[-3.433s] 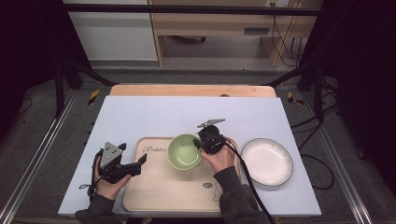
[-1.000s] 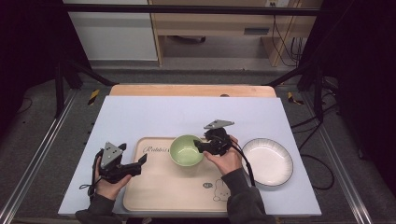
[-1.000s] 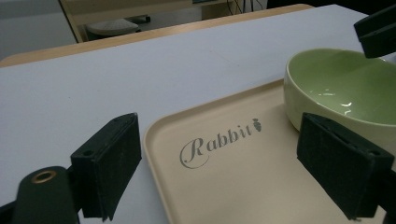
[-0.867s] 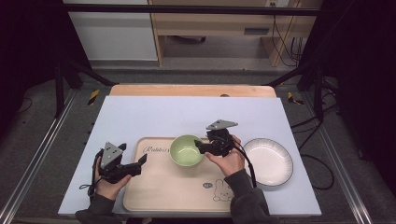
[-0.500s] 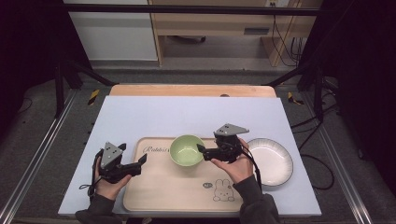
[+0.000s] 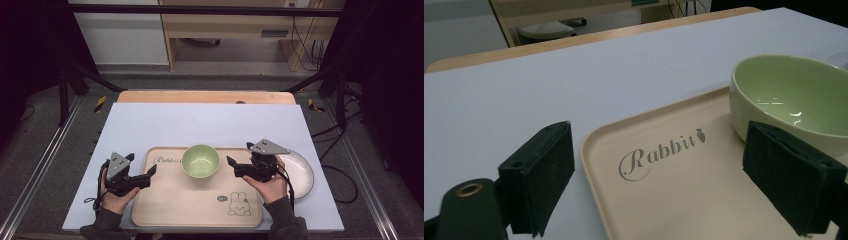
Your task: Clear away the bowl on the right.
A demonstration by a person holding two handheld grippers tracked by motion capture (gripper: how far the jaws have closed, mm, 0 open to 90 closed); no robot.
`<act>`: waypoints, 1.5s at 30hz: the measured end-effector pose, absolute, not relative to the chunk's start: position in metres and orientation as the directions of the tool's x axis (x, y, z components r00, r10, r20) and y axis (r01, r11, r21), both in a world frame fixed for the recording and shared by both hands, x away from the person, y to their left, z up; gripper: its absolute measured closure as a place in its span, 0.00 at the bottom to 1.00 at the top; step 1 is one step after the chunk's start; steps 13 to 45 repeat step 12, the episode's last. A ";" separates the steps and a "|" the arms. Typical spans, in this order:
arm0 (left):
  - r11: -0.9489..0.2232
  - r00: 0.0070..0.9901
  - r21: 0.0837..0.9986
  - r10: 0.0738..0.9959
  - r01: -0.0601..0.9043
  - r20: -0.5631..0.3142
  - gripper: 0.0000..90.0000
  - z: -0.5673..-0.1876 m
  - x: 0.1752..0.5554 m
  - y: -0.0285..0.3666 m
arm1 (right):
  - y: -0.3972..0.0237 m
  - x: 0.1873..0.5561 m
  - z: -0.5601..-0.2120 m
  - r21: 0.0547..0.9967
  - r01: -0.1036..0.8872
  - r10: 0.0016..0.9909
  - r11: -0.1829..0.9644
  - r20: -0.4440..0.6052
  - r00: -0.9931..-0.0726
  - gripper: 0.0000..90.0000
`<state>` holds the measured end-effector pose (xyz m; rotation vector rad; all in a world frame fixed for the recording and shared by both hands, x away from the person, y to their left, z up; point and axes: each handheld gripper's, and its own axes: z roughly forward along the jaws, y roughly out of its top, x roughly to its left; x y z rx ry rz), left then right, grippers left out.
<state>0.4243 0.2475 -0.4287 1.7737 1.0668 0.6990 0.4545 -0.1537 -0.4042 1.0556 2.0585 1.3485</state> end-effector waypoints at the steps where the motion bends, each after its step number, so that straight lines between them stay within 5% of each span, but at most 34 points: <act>1: -0.200 0.463 0.910 0.886 0.363 0.010 0.14 -0.429 0.424 0.247 | -0.154 0.454 -0.404 0.910 0.349 0.799 0.225 0.032 -0.600 0.18; 45: -0.194 0.459 0.910 0.889 0.366 0.005 0.14 -0.431 0.426 0.250 | -0.181 0.445 -0.414 0.917 0.340 0.830 0.208 0.019 -0.558 0.18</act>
